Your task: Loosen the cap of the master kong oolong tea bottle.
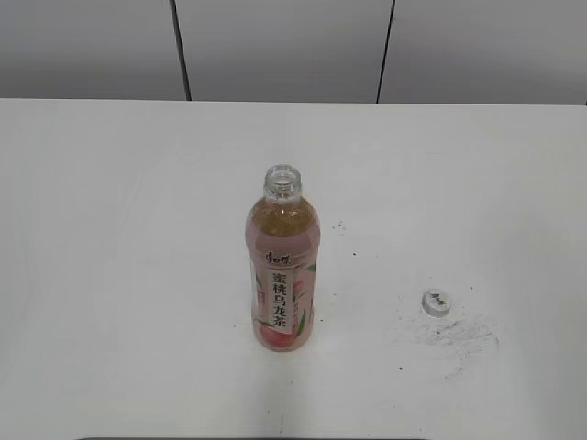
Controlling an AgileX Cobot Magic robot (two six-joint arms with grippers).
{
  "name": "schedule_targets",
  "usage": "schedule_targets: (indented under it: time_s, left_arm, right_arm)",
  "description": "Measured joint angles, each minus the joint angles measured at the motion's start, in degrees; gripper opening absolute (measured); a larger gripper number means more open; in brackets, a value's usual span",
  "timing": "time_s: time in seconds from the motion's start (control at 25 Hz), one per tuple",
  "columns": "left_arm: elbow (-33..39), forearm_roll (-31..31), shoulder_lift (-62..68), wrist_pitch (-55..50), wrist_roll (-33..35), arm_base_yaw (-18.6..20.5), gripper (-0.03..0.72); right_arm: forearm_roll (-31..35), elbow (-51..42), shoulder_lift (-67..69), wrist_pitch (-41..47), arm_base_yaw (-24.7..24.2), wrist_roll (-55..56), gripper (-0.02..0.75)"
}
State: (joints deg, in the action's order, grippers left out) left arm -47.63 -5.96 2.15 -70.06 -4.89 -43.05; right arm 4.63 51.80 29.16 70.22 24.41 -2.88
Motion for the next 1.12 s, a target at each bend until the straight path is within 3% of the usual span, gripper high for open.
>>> schedule_targets:
  time_s: [0.4, 0.6, 1.12]
  left_arm:
    - [12.83, 2.0, -1.67, 1.53, 4.06, 0.0, 0.332]
    - [15.14, 3.19, -1.62, 9.87, 4.89, 0.0, 0.326]
    - [15.71, 4.29, -1.62, 11.09, 5.19, 0.0, 0.304]
  right_arm:
    - [1.64, -11.07, -22.2, -0.59, 0.0, -4.45, 0.454]
    - [2.01, -19.71, -23.44, -1.51, 0.0, -5.84, 0.449]
    - [-0.03, -22.39, -23.5, -6.52, 0.0, -5.92, 0.449]
